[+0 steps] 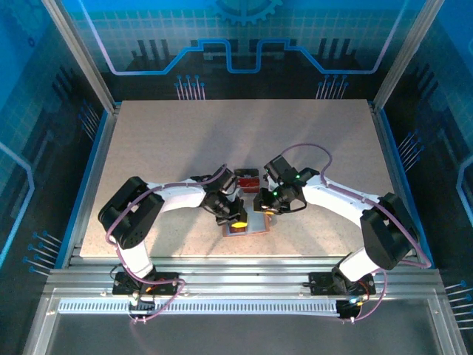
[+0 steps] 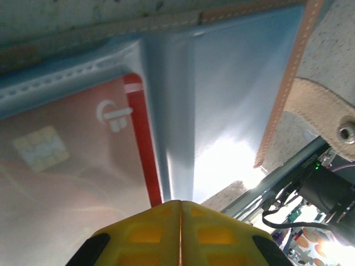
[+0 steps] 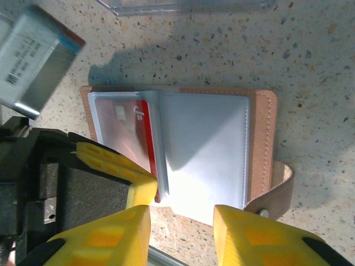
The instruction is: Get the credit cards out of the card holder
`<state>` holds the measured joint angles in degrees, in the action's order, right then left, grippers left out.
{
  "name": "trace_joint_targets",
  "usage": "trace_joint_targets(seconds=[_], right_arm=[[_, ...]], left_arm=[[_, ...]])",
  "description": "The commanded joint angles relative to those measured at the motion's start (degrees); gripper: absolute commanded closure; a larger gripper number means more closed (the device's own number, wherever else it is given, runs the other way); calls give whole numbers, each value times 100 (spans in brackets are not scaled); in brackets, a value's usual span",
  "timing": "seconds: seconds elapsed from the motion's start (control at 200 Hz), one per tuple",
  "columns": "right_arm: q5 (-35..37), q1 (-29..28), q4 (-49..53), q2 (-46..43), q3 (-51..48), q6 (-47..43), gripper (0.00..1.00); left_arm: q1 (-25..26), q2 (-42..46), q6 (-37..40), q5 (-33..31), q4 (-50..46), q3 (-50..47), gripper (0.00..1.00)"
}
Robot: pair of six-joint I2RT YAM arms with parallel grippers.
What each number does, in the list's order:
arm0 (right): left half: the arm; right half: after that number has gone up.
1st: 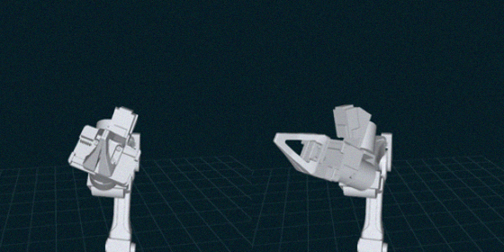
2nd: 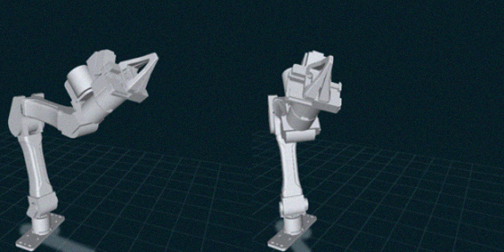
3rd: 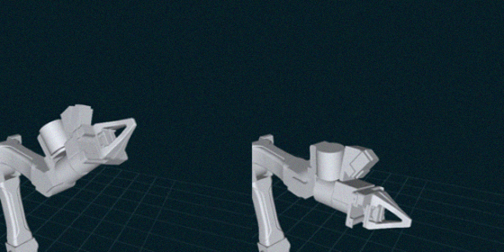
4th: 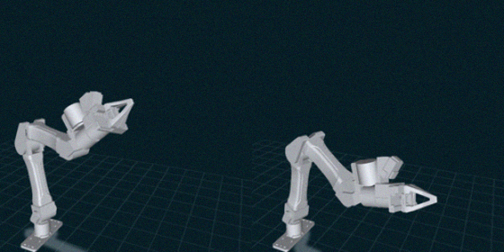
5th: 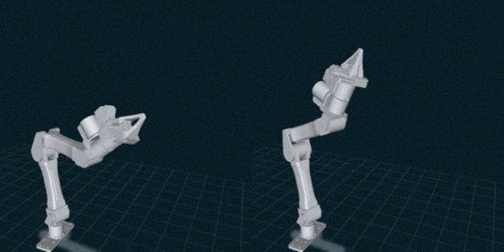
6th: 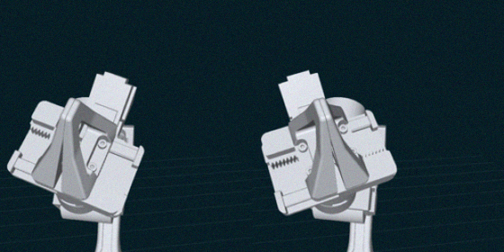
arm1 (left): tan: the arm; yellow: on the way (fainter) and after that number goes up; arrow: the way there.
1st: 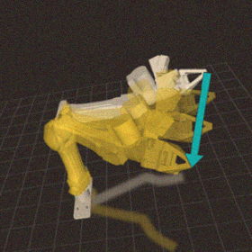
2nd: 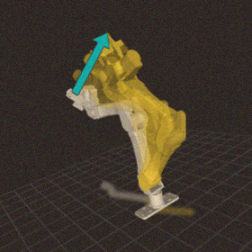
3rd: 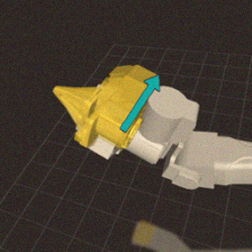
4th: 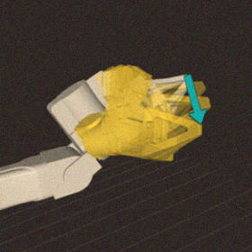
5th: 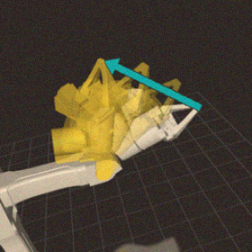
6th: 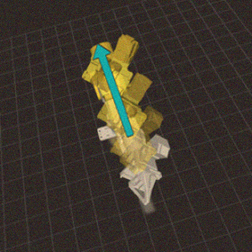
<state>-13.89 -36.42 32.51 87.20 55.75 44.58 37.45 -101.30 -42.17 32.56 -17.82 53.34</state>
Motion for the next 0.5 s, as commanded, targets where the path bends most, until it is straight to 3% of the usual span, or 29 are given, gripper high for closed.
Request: trace_joint_targets(seconds=[0.0,0.495], right_arm=[[64,-58,142,-98,219,-37,65],[-549,-231,-587,203,252,143,65]], left_arm=[[24,-68,278,-129,-486,36,93],[-49,338,272,-252,-538,89,92]])
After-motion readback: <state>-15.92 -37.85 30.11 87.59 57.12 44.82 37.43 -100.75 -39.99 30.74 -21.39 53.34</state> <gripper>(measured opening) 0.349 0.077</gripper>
